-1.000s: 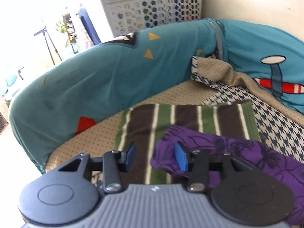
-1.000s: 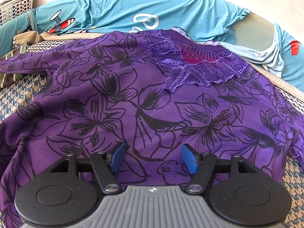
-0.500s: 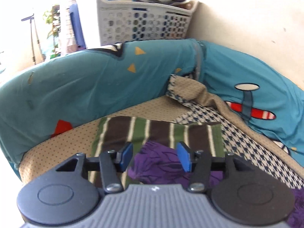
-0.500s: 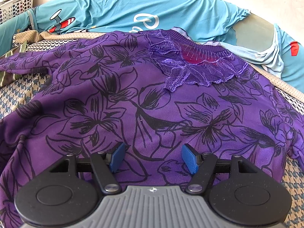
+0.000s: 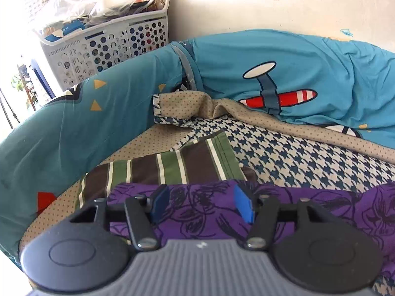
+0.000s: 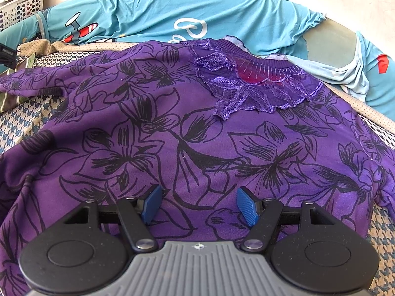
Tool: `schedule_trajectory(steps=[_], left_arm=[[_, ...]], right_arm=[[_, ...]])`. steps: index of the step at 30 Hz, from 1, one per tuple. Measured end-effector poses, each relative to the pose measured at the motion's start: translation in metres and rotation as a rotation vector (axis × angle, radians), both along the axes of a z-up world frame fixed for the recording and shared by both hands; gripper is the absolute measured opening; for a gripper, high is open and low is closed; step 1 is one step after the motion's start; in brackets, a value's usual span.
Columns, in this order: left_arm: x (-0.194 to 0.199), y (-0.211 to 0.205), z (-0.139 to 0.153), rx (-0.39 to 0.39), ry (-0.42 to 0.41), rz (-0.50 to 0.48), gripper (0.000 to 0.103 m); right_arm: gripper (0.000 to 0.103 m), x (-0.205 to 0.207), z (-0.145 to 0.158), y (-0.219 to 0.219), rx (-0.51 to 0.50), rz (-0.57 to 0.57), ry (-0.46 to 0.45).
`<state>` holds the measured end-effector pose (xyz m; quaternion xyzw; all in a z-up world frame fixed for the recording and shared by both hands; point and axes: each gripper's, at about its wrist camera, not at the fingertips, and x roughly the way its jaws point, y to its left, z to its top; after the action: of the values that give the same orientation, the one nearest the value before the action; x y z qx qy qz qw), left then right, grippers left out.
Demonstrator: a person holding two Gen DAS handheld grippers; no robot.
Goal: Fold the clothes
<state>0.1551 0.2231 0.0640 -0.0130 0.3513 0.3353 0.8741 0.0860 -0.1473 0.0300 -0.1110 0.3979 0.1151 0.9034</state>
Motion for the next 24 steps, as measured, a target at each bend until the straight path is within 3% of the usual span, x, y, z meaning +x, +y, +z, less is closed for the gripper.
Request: schedule_trajectory(steps=[4,8,11,16,19,24], left_arm=[[0.003,0.004,-0.014,-0.019,0.077,-0.004,0.056],[0.0,0.008,-0.024,-0.002,0.129,0.013,0.067],[-0.005,0.016,-0.025,-0.014,0.139,0.033,0.068],[-0.013,0.024,-0.024,0.068,0.192,0.122,0.072],[-0.024,0.025,-0.011,0.09,0.16,0.163,0.071],[-0.045,0.007,0.013,-0.003,0.052,0.034,0.077]], right_arm=[[0.068,0.0,-0.001,0.0,-0.002,0.0,-0.003],[0.069,0.0,-0.001,0.002,-0.008,-0.001,-0.006],[0.069,0.001,-0.001,0.002,-0.009,0.0,-0.005],[0.07,0.0,0.001,-0.001,-0.006,0.016,0.005],[0.07,-0.003,0.005,-0.006,0.003,0.025,0.008],[0.07,-0.013,0.013,-0.015,0.02,0.032,-0.005]])
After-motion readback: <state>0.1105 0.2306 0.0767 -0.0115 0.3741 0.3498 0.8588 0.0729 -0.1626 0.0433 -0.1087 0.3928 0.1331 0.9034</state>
